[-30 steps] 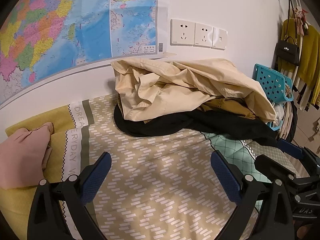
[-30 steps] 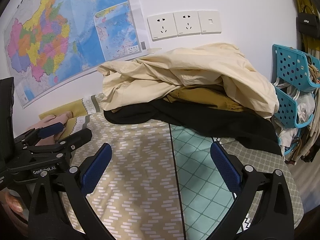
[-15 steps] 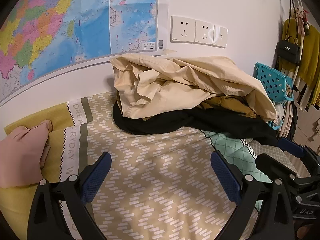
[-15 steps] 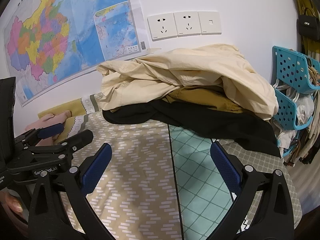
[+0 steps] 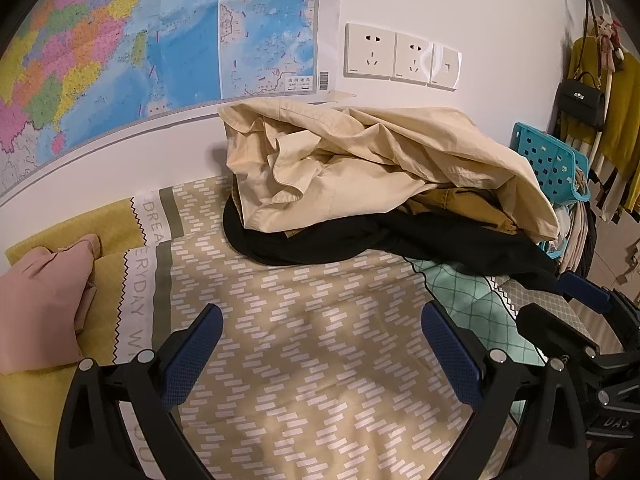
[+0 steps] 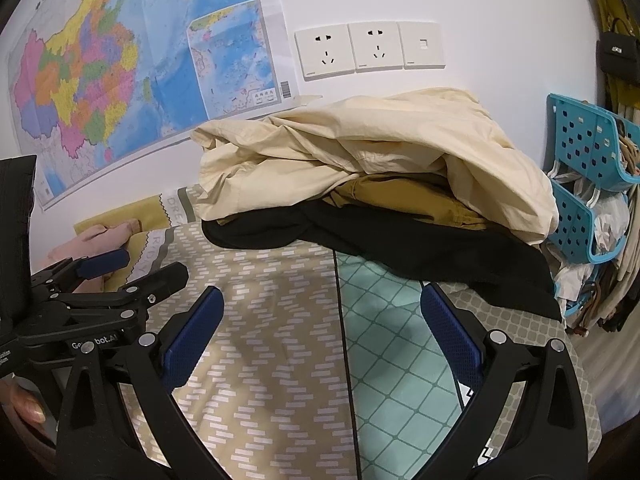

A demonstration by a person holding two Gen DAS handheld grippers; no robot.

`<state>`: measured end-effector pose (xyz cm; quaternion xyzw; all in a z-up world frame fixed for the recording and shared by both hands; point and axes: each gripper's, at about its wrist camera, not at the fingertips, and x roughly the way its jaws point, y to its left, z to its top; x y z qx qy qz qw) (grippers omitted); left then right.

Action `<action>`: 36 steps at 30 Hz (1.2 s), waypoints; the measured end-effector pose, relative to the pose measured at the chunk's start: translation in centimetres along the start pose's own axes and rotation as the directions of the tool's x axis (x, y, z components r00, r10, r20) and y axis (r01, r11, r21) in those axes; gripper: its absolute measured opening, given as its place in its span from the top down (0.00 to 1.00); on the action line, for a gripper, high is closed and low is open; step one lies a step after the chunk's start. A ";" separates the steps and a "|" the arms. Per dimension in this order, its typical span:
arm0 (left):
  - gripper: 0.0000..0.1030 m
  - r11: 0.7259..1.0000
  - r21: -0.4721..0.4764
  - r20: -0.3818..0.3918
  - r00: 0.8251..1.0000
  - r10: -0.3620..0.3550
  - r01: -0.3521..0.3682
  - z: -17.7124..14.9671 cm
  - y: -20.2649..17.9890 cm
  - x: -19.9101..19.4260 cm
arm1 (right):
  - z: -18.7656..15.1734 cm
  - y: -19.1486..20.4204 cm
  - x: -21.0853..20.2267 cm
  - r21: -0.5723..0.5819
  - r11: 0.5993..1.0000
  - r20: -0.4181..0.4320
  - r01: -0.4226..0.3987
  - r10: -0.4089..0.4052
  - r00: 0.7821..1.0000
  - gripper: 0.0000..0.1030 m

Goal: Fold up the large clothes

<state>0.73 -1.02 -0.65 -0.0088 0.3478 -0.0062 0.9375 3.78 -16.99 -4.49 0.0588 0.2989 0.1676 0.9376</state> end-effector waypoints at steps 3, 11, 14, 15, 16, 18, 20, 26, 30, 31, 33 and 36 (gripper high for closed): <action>0.07 1.000 0.001 -0.001 1.000 0.001 -0.001 0.0 0.0 0.1 | 0.1 -0.2 0.2 -0.005 1.000 0.000 0.002 -0.002 1.000 0.05; 0.07 1.000 -0.004 -0.013 1.000 0.001 -0.001 0.2 0.0 0.5 | 0.5 0.0 0.2 -0.024 1.000 0.004 0.006 -0.006 1.000 0.05; 0.07 1.000 -0.004 -0.013 1.000 -0.002 0.002 0.2 0.0 0.5 | 0.6 0.0 0.3 -0.029 1.000 0.006 0.006 -0.006 1.000 0.05; 0.07 1.000 -0.004 -0.013 1.000 -0.003 0.003 0.2 0.0 0.5 | 0.6 0.0 0.3 -0.030 1.000 0.006 0.006 -0.006 1.000 0.05; 0.07 1.000 -0.004 -0.013 1.000 -0.004 0.004 0.2 0.0 0.6 | 0.7 0.1 0.3 -0.031 1.000 0.008 0.007 -0.007 1.000 0.05; 0.07 1.000 -0.004 -0.012 1.000 -0.003 0.003 0.3 0.0 0.6 | 0.7 0.2 0.3 -0.034 0.999 0.009 0.007 -0.007 1.000 0.05; 0.07 1.000 -0.002 -0.011 1.000 -0.002 0.002 0.3 0.0 0.6 | 0.6 0.2 0.3 -0.032 0.999 0.007 0.007 -0.007 1.000 0.05; 0.07 1.000 -0.003 -0.013 1.000 -0.007 0.007 0.4 0.0 0.7 | 0.6 0.2 0.4 -0.032 0.999 0.003 0.008 -0.008 1.000 0.05; 0.07 1.000 0.000 -0.012 1.000 -0.006 0.006 0.5 0.0 0.6 | 0.6 0.1 0.3 -0.034 0.999 0.005 0.007 -0.007 1.000 0.05; 0.07 1.000 0.001 -0.011 1.000 -0.007 0.007 0.5 0.0 0.6 | 0.7 0.2 0.4 -0.036 0.999 0.006 0.008 -0.008 1.000 0.05; 0.07 1.000 0.001 -0.013 1.000 -0.008 0.008 0.5 0.0 0.7 | 0.8 0.2 0.4 -0.040 0.999 0.006 0.010 -0.010 1.000 0.05; 0.07 1.000 0.000 -0.019 1.000 -0.004 0.004 0.7 0.1 0.9 | 1.2 0.2 0.6 -0.064 0.998 0.009 0.020 -0.019 1.000 0.05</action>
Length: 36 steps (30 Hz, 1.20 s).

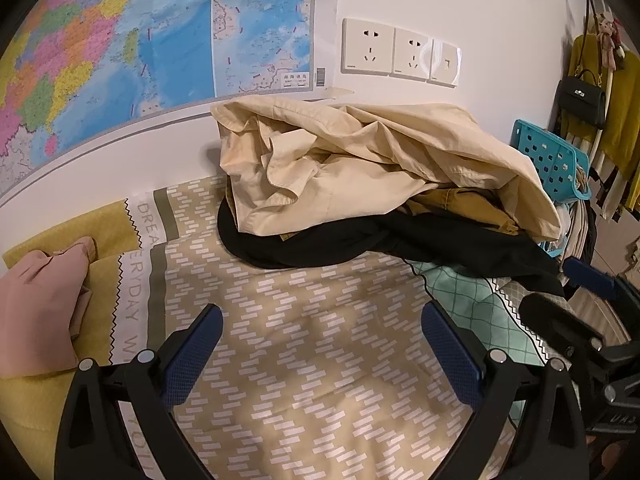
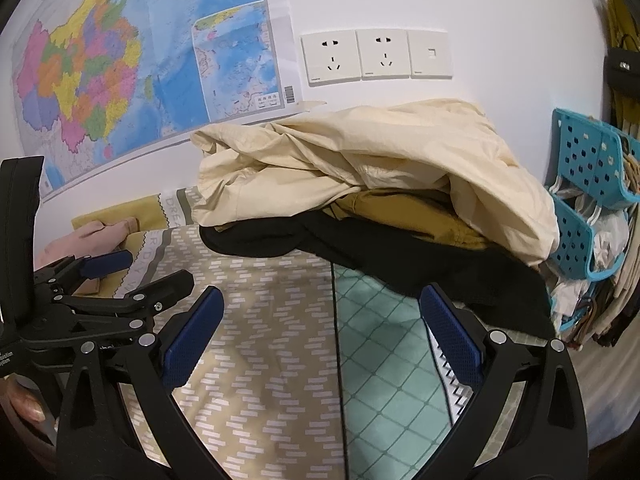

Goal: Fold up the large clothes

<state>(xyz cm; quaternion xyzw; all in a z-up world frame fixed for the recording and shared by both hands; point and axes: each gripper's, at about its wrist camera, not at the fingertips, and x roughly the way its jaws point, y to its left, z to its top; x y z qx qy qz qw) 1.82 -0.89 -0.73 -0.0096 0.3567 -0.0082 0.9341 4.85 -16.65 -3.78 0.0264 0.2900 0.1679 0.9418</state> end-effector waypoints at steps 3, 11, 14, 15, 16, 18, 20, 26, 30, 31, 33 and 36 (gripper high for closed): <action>0.07 1.000 -0.012 -0.006 1.000 0.019 -0.019 0.5 0.6 0.7 | 1.6 0.1 0.3 -0.051 0.999 0.016 0.016 -0.016 1.000 0.05; 0.07 0.997 -0.050 -0.026 0.998 0.065 -0.066 2.5 2.5 3.5 | 8.8 1.4 5.9 -0.290 0.951 0.050 0.105 -0.095 0.994 0.05; 0.07 0.996 -0.053 -0.028 0.997 0.073 -0.075 2.8 2.9 4.2 | 10.7 2.1 10.0 -0.385 0.916 -0.002 0.114 -0.125 0.992 0.06; 0.07 0.996 -0.053 -0.032 0.997 0.077 -0.078 2.8 3.0 4.5 | 11.0 2.3 11.3 -0.419 0.900 -0.021 0.120 -0.142 0.990 0.07; 0.07 0.996 -0.054 -0.038 0.996 0.075 -0.077 2.9 3.2 4.9 | 11.1 2.4 12.1 -0.441 0.889 -0.032 0.120 -0.149 0.988 0.09; 0.07 0.995 -0.054 -0.055 0.996 0.077 -0.080 3.0 3.4 5.7 | 11.4 3.0 14.2 -0.517 0.843 -0.033 0.145 -0.189 0.982 0.21; 0.07 0.995 -0.054 -0.069 0.994 0.081 -0.085 3.0 3.6 6.4 | 11.8 3.2 15.4 -0.565 0.808 -0.039 0.167 -0.229 0.973 0.41; 0.07 0.994 -0.049 -0.080 0.992 0.095 -0.099 3.2 4.6 8.0 | 17.0 1.0 12.0 -0.453 0.888 -0.025 0.075 -0.097 0.995 0.95; 0.07 0.994 -0.045 -0.069 0.993 0.092 -0.095 3.6 4.8 8.8 | 20.3 -2.7 9.5 -0.277 0.961 -0.028 -0.013 0.006 1.000 0.91; 0.07 0.995 -0.044 -0.065 0.994 0.090 -0.093 3.7 4.8 9.0 | 20.1 -2.8 9.6 -0.289 0.957 -0.047 -0.020 0.007 0.999 0.84; 0.07 0.995 -0.037 -0.045 0.995 0.091 -0.093 4.1 4.8 9.5 | 19.0 -1.9 9.9 -0.357 0.934 -0.082 -0.033 0.004 0.997 0.36; 0.07 0.995 -0.038 -0.037 0.995 0.092 -0.093 4.6 5.0 10.2 | 16.9 0.8 10.3 -0.503 0.864 -0.057 0.000 -0.034 0.998 0.14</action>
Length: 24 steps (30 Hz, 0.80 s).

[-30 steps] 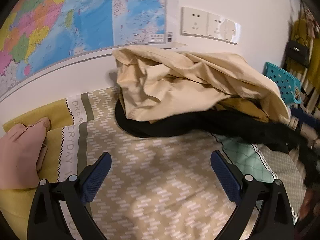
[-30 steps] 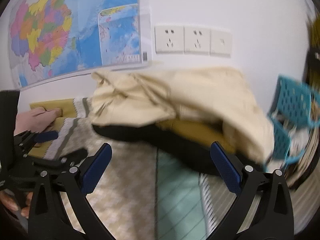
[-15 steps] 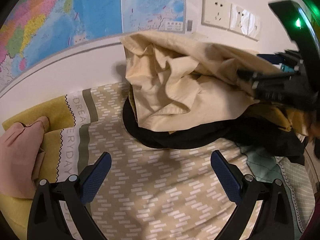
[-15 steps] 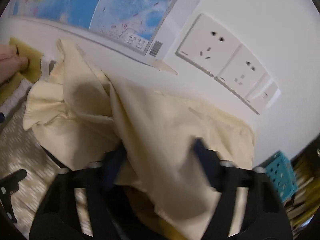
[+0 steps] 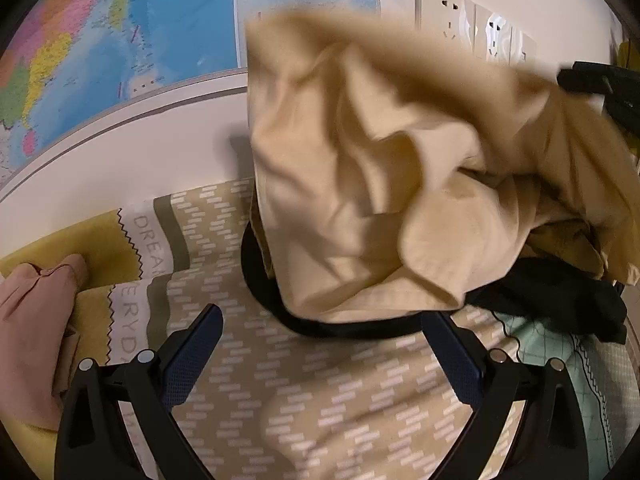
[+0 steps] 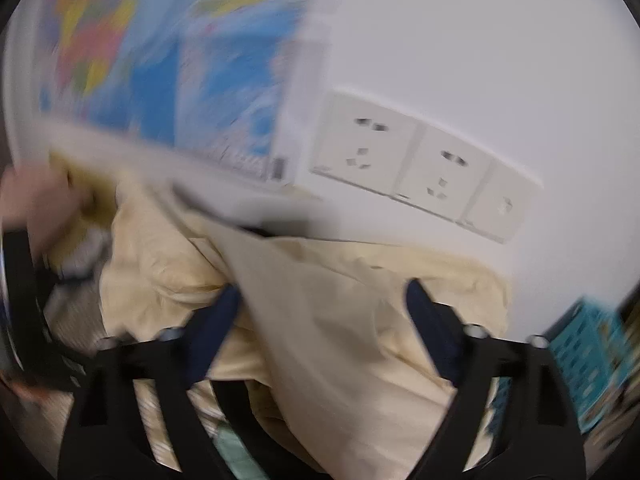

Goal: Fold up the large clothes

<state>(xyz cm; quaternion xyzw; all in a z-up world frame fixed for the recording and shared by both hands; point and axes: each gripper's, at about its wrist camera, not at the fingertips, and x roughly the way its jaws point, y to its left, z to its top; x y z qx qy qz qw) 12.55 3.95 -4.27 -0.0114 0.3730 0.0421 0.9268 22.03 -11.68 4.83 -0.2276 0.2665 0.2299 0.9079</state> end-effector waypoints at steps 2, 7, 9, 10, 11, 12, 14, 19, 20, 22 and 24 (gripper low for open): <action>0.07 1.000 -0.002 -0.001 1.000 0.001 -0.001 0.2 0.2 0.4 | -0.2 2.1 1.0 -0.085 0.996 -0.022 -0.019 0.017 1.000 0.11; 0.07 1.000 0.001 0.004 1.000 -0.006 0.006 0.2 0.5 0.9 | -0.4 6.0 4.8 -0.258 0.966 -0.077 0.016 -0.037 0.996 0.24; 0.07 1.000 0.007 0.011 1.000 -0.004 0.004 0.3 0.5 0.8 | 0.0 5.7 6.1 -0.245 0.970 -0.106 -0.003 -0.024 0.994 0.60; 0.07 1.000 0.009 0.016 1.000 -0.006 0.006 0.3 0.6 0.8 | 0.3 4.7 6.5 -0.178 0.984 -0.135 -0.022 -0.002 0.991 0.88; 0.07 1.000 0.010 0.018 1.000 -0.010 0.010 0.2 0.4 0.5 | 0.8 3.7 6.2 -0.118 0.992 -0.128 -0.034 0.018 0.992 0.92; 0.07 1.000 0.012 0.022 1.000 -0.018 0.018 0.0 0.4 0.4 | 1.5 2.1 4.7 -0.047 0.998 -0.076 -0.030 0.027 0.997 0.92; 0.07 0.999 0.017 0.047 0.998 -0.044 0.044 0.2 0.5 0.0 | 2.8 -0.4 1.1 0.047 0.999 0.038 -0.021 0.020 0.999 0.94; 0.07 0.987 0.059 0.144 0.977 -0.158 0.151 1.3 -1.1 -1.7 | 4.5 -7.1 -7.4 0.282 0.957 0.232 -0.068 0.001 0.973 0.95; 0.07 0.982 0.073 0.158 0.971 -0.182 0.172 1.2 -1.6 -2.0 | 4.7 -7.9 -8.7 0.300 0.951 0.252 -0.073 -0.005 0.968 0.95; 0.07 0.967 0.138 0.190 0.953 -0.238 0.214 1.0 -3.8 -2.6 | 5.2 -10.1 -10.3 0.337 0.937 0.277 -0.092 -0.005 0.961 0.95; 0.07 0.960 0.178 0.227 0.940 -0.254 0.216 0.8 -5.4 -2.9 | 5.2 -10.9 -11.8 0.366 0.923 0.303 -0.119 0.002 0.953 0.95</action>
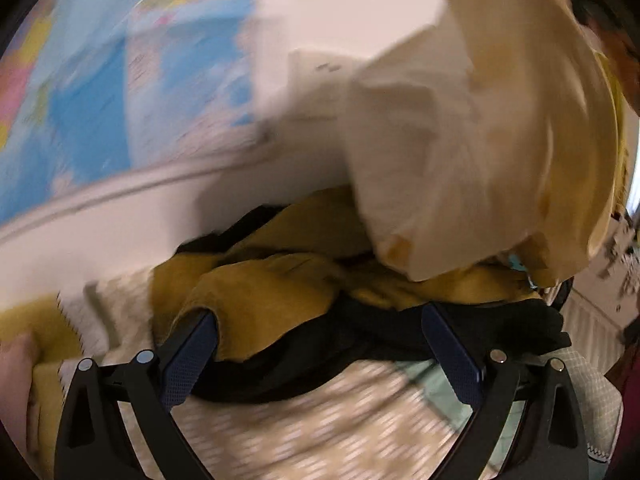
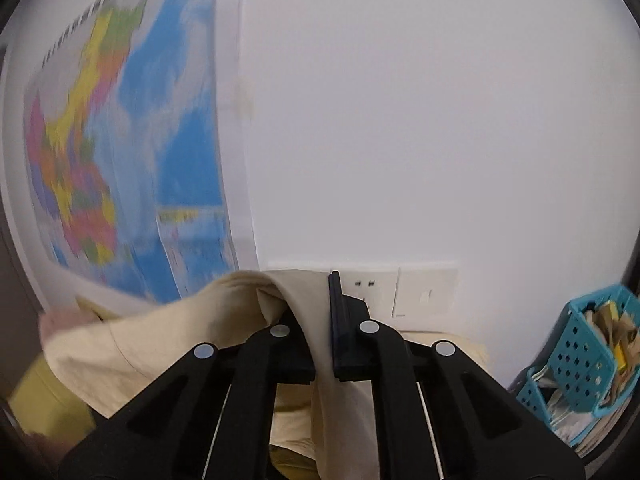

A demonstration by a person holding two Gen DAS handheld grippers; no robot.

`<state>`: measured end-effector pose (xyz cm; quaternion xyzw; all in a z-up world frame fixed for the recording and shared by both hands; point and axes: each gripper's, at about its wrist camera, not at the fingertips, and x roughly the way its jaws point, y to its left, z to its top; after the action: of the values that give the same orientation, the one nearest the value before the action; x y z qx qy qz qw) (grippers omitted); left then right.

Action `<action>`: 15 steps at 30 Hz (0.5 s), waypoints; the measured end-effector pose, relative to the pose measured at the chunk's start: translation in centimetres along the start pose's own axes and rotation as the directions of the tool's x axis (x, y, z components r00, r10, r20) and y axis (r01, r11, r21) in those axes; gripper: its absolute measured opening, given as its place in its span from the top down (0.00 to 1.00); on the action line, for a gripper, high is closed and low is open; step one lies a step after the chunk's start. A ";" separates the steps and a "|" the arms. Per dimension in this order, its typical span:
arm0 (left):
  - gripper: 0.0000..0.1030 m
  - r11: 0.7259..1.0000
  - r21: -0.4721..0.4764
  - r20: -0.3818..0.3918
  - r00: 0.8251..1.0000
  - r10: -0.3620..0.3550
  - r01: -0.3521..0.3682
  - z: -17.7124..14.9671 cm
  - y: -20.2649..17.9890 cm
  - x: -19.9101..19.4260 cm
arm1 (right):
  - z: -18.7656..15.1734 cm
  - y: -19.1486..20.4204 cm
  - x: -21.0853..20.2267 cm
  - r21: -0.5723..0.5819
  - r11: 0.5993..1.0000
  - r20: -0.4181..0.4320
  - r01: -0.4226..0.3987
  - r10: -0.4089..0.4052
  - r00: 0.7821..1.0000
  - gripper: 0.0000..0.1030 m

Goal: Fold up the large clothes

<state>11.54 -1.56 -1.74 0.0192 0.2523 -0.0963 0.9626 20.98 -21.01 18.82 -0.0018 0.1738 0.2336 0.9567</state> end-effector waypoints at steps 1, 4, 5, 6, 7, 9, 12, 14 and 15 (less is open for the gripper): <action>0.07 1.000 0.007 0.015 1.000 -0.006 0.006 0.2 -0.6 0.2 | 0.2 -0.1 -0.4 0.008 1.000 0.007 0.001 -0.001 1.000 0.95; 0.07 0.999 0.030 0.053 0.998 0.041 -0.043 1.5 -2.0 2.1 | 0.6 -0.9 -1.5 0.009 1.000 0.019 0.010 -0.010 1.000 0.95; 0.07 0.998 0.029 0.056 0.997 0.046 -0.048 1.8 -2.3 2.6 | 0.8 -1.6 -2.1 0.013 1.000 0.021 0.009 -0.010 1.000 0.95; 0.07 0.999 0.019 0.058 0.997 0.041 -0.042 2.4 -2.3 3.4 | 0.7 -1.5 -2.4 0.012 1.000 0.022 0.019 -0.019 1.000 0.95; 0.10 0.999 0.008 0.062 0.997 0.045 -0.045 3.1 -2.4 3.6 | 0.8 -1.7 -2.1 0.019 1.000 0.025 0.022 -0.023 0.999 0.95; 0.73 1.000 -0.005 0.065 0.998 0.003 -0.003 4.6 -2.1 4.3 | 1.0 -2.0 -2.8 0.032 0.999 0.028 0.030 -0.031 0.999 0.95; 0.97 0.999 -0.024 0.067 0.998 -0.022 0.024 7.3 -1.3 4.0 | 1.3 -2.5 -5.0 0.035 0.999 0.051 0.041 -0.043 0.998 0.95; 1.00 0.999 -0.037 0.118 0.993 -0.015 0.019 9.0 -0.8 2.3 | 1.7 -2.5 -6.7 0.034 0.999 0.077 0.038 -0.040 0.996 0.95; 1.00 0.998 -0.045 0.155 0.987 -0.033 0.040 10.0 -0.6 1.0 | 2.0 -2.4 -7.5 0.030 0.999 0.090 0.036 -0.038 0.995 0.95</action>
<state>17.06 -3.13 6.50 -0.0162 0.1798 -0.1091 0.9775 16.48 -26.29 22.98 0.0193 0.1334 0.2131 0.9677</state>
